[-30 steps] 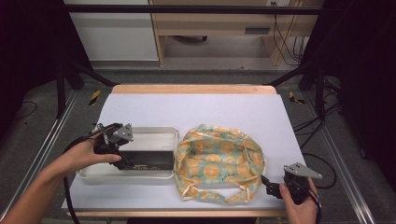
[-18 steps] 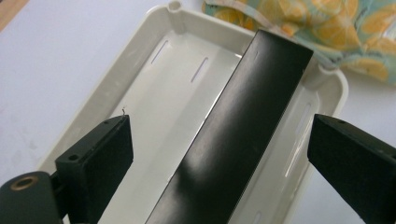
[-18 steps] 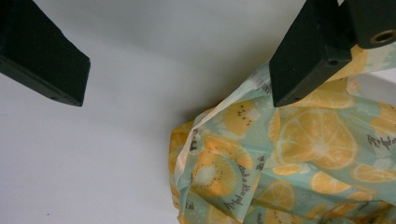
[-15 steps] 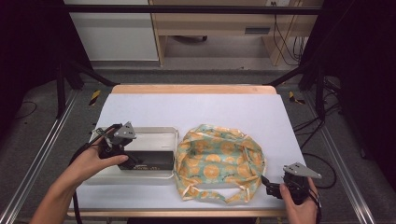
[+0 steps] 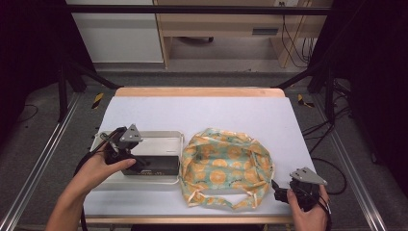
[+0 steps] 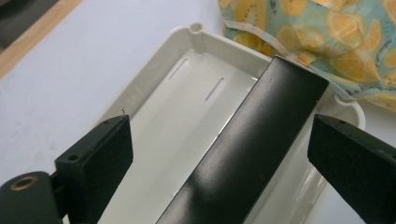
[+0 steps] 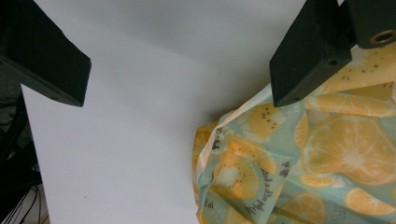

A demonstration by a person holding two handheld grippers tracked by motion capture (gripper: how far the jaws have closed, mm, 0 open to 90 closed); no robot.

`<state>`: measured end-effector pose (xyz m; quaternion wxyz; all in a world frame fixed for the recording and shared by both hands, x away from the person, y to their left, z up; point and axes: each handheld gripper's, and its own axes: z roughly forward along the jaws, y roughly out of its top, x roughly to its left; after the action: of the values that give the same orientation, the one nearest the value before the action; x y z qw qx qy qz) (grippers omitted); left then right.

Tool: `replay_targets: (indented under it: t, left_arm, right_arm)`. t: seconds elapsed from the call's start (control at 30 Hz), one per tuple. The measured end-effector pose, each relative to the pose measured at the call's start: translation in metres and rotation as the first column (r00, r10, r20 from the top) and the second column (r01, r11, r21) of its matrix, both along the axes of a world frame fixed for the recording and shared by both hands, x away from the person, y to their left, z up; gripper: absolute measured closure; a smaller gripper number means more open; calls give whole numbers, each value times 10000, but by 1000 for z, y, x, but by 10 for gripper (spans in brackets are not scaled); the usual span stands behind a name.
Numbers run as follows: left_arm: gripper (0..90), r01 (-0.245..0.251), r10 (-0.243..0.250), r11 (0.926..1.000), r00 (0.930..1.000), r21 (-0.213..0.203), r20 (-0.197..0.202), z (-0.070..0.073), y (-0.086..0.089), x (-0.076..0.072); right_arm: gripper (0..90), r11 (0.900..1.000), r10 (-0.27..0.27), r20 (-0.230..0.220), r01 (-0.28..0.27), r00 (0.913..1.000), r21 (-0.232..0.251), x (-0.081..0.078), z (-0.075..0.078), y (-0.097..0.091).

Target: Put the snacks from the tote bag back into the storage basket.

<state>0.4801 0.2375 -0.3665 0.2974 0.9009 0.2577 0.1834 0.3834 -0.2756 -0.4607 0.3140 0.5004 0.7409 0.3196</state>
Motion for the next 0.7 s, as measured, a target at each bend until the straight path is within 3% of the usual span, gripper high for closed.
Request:
replay_targets:
  t: [0.27, 0.57, 0.7]
  left_arm:
    - [69, -878, 881, 9961, 9950, -88, 480, 6, 19, -3]
    - [69, -1974, 2030, 9778, 9757, -708, 821, 4, 49, -1]
    - [69, -2367, 2448, 9658, 9670, -1062, 710, 0, 61, -1]
  right_arm:
    - [59, 9999, 121, 14, -121, 9999, -18, 1, 0, 3]
    - [59, 9999, 150, -57, -150, 9999, 50, 1, 0, 4]
    - [59, 9999, 153, -67, -153, 9999, 24, 1, 0, 3]
